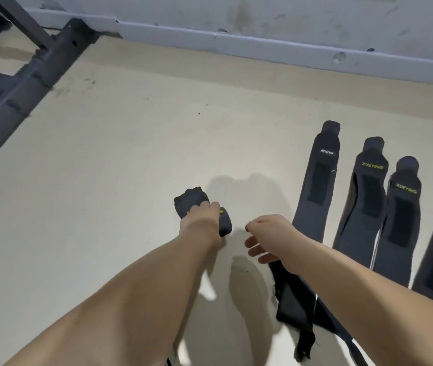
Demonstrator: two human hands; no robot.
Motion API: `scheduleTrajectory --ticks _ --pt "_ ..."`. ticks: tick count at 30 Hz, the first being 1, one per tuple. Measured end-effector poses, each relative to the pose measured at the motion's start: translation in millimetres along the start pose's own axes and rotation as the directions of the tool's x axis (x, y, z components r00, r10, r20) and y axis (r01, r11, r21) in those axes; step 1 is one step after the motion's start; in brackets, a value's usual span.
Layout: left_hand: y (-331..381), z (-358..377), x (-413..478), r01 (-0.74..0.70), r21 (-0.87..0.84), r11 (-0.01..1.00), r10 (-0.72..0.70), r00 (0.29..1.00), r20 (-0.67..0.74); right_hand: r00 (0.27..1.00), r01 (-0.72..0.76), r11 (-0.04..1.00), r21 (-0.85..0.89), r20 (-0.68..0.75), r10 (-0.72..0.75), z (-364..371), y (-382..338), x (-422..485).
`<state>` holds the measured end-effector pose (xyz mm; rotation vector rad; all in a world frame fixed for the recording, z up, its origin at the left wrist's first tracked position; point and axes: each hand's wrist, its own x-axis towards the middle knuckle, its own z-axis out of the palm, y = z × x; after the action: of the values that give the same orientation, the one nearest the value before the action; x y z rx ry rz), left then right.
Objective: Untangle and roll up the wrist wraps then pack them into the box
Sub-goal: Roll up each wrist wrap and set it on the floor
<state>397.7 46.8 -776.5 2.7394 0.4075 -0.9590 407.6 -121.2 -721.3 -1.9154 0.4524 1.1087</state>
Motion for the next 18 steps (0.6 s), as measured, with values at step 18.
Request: scheduleTrajectory --ticks 18 --pt "30.9 24.2 3.2 -0.211 0.408 0.889 0.366 0.861 -0.353 0.977 -0.077 0.993 0.09 -0.194 0.093 -59.3 62.6 15.5"
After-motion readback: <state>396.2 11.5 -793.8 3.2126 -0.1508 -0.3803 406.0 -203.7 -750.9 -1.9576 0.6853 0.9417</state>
